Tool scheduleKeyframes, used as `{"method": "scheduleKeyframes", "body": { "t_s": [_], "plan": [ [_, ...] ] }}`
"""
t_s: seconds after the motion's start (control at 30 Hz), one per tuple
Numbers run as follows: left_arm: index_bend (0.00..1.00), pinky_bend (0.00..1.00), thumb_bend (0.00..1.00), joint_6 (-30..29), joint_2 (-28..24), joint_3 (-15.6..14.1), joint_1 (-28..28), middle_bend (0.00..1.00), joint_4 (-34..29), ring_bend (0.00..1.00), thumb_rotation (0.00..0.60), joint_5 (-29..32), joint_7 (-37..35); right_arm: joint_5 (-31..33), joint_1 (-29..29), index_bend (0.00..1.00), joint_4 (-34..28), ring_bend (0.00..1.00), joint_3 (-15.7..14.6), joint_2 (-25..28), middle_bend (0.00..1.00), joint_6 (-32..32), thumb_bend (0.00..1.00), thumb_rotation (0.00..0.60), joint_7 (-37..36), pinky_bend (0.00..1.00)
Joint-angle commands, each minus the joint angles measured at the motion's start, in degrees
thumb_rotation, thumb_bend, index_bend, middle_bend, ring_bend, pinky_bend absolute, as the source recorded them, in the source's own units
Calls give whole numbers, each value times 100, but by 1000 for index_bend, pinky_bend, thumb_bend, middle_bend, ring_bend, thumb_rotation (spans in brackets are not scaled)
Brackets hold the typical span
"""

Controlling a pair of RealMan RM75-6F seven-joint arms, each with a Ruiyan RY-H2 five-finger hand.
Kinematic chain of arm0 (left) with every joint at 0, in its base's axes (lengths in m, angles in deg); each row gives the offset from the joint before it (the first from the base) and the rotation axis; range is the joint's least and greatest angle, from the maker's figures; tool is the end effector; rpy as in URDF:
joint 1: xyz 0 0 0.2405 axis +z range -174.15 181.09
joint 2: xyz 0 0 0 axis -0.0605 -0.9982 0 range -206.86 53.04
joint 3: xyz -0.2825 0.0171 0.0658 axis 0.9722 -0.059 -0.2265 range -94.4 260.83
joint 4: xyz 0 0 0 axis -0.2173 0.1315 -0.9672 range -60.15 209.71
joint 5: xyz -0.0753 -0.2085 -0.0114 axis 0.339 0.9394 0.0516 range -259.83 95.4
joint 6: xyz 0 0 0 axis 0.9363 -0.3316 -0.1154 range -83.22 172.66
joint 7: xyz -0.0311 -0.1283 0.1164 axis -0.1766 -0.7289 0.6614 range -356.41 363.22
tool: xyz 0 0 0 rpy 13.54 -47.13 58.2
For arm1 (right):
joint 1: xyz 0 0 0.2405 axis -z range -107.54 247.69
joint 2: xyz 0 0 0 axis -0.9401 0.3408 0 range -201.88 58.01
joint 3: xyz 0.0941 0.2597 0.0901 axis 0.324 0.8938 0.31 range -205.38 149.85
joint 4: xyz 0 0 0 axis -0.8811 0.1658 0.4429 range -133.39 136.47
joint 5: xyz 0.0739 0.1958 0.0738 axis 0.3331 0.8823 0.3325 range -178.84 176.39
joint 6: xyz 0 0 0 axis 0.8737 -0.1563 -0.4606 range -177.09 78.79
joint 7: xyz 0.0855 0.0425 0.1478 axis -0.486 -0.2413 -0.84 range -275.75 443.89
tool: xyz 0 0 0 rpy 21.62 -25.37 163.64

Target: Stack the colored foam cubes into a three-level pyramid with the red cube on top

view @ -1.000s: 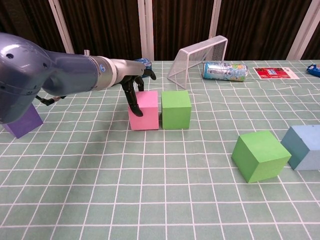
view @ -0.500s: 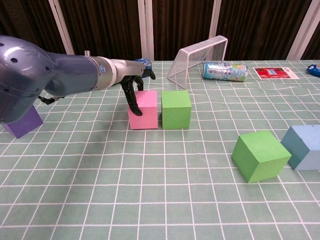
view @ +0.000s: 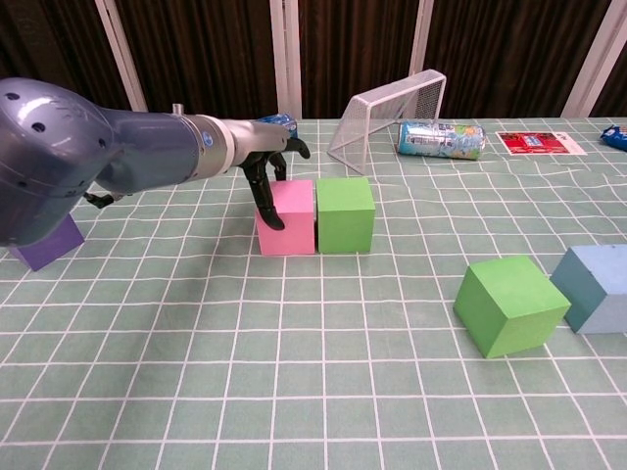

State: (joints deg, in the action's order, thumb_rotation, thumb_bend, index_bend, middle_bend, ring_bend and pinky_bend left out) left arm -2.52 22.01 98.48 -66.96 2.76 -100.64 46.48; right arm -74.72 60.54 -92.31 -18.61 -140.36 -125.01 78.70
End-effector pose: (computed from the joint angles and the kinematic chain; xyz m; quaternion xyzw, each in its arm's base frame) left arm -0.0475 0.4768 -0.1018 -0.7571 -0.4115 -0.2662 0.4319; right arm -0.3471 -0.2652 0.1372 0.5123 -0.4916 0.4240 0.5622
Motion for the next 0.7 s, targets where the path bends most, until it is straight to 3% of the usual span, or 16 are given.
{"method": "scheduleKeyframes", "body": {
  "t_s": [0.03, 0.7],
  "plan": [
    [0, 45, 265, 7, 18, -10, -14, 418, 23, 53, 600, 10, -9, 3, 1, 0, 1, 0, 1, 0, 0, 0, 242, 600, -2, 0],
    [0, 45, 264, -19, 39, -42, -63, 417, 77, 53, 600, 20, -86, 10, -1, 0, 0, 0, 4, -5, 0, 4, 242, 600, 5, 0]
  ]
}}
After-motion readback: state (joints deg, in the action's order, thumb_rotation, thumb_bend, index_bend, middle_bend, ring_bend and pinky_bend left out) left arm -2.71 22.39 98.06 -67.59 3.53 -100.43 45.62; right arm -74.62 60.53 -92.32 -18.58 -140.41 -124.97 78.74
